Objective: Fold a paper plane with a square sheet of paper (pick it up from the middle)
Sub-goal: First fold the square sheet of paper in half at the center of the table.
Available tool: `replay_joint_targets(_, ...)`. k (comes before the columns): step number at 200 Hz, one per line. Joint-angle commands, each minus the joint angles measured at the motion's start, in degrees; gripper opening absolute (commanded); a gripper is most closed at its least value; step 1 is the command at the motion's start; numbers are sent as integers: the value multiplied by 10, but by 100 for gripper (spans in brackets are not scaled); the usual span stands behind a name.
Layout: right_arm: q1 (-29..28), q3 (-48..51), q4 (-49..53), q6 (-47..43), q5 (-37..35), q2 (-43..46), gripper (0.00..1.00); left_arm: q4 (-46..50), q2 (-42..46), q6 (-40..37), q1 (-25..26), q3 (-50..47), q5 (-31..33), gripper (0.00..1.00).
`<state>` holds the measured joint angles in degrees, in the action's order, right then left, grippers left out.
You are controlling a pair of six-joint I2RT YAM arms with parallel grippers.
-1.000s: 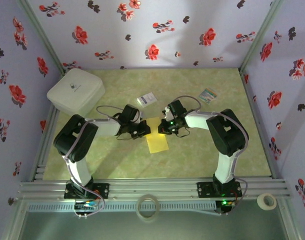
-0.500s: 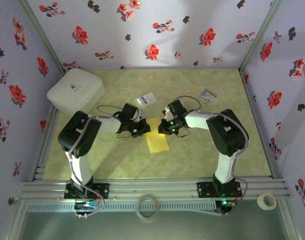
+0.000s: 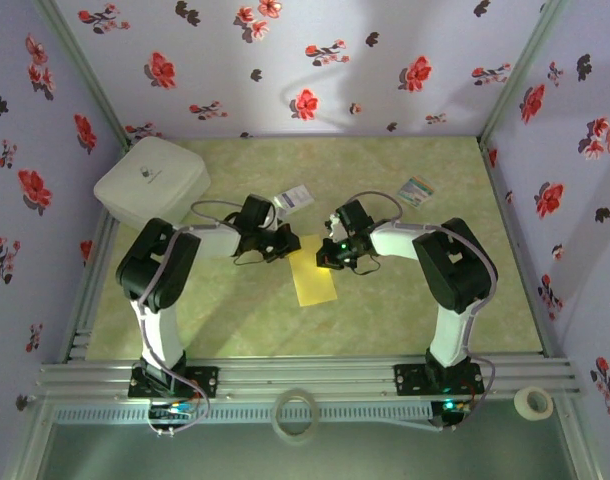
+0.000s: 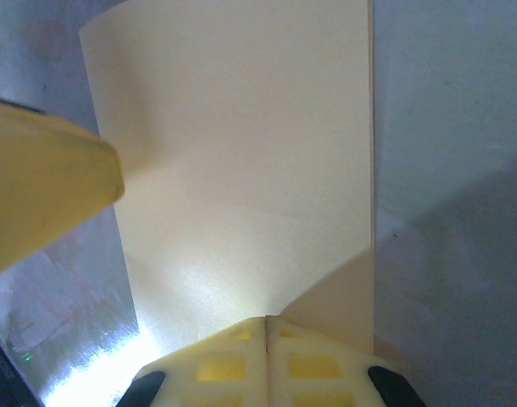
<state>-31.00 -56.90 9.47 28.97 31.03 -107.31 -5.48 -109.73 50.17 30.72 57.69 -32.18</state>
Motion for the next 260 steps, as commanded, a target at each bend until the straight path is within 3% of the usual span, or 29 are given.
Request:
replay_joint_targets(1,8,30,82,0,-77,-27,0,9,-37,-15,-11,7,-4,0)
replay_joint_targets(66,7,36,79,4,-78,-20,0,16,-54,-21,-48,16,21,0)
replay_joint_targets(130,6,38,74,8,-74,-20,0,146,-50,-24,-61,82,97,0)
replay_joint_targets(161,2,39,48,30,-45,-13,0,153,-1,-21,-48,77,109,0)
replay_joint_targets(210,-1,21,24,66,-18,70,13,157,84,-45,-7,66,119,3)
replay_joint_targets(229,0,25,54,74,-52,112,28,146,79,-58,9,62,90,3)
replay_joint_targets(260,12,81,75,112,-83,165,30,130,38,-59,20,66,53,4)
